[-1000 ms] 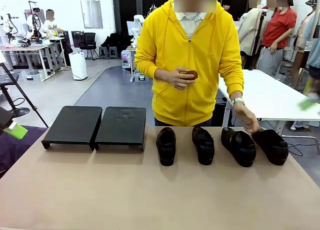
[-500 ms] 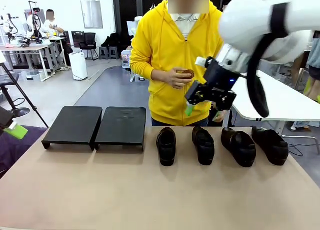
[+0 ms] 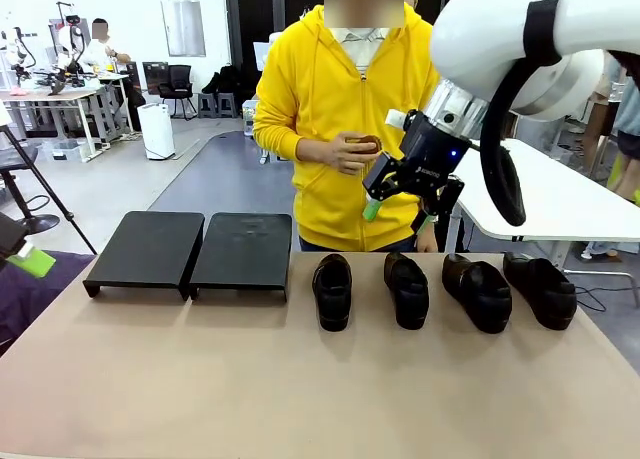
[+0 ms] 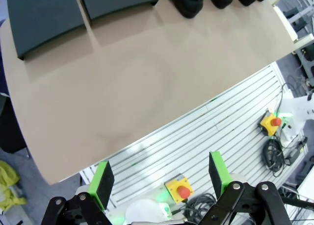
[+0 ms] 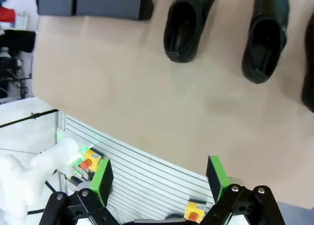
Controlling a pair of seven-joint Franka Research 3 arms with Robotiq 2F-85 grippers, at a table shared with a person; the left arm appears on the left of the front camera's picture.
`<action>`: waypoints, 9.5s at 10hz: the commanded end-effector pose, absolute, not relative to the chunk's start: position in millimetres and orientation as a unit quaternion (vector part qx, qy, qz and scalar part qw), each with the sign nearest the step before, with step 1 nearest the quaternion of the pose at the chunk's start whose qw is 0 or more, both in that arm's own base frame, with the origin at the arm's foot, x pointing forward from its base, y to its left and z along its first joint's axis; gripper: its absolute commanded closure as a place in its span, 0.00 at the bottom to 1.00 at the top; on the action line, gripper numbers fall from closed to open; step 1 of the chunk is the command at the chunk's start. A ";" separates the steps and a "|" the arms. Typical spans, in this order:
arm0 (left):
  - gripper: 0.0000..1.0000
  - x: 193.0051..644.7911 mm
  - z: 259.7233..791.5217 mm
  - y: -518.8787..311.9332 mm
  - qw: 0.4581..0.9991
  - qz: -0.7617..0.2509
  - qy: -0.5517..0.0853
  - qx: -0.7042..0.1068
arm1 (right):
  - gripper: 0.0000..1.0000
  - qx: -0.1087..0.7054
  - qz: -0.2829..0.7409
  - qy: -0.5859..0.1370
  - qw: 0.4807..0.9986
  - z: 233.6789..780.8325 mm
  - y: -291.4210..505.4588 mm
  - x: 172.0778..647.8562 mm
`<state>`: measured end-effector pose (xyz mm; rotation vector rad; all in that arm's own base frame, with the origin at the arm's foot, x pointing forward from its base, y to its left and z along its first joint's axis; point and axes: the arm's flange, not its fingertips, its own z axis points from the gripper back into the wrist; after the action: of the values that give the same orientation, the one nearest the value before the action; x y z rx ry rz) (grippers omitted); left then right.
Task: Organize the shoes by placing them on the stand.
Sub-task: Pick up one Shoe and place it in the middle of the table.
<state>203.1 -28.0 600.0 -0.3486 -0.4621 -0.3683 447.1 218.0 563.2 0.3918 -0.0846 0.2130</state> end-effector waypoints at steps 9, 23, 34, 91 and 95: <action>0.00 204.3 600.9 -27.5 0.940 -0.182 -0.231 -0.176 | 0.00 0.118 0.117 -0.019 0.986 423.8 274.6 562.9; 0.00 204.3 600.9 -27.5 0.940 -0.182 -0.231 -0.176 | 1.00 0.074 0.002 -0.005 0.997 349.7 305.3 606.1; 0.00 204.3 600.9 -27.5 0.940 -0.182 -0.231 -0.176 | 1.00 0.095 0.025 0.094 0.991 500.9 274.6 501.8; 0.00 204.3 600.9 -27.5 0.940 -0.182 -0.231 -0.176 | 0.00 0.532 0.074 -0.040 0.842 530.8 -66.8 196.9; 0.00 204.3 600.9 -27.5 0.940 -0.182 -0.231 -0.176 | 0.00 0.431 -0.008 -0.110 0.895 506.7 -69.1 164.5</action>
<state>203.1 -27.9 600.2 -0.3491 -0.4627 -0.3685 163.7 -125.3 532.7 1.0642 -0.2672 0.0184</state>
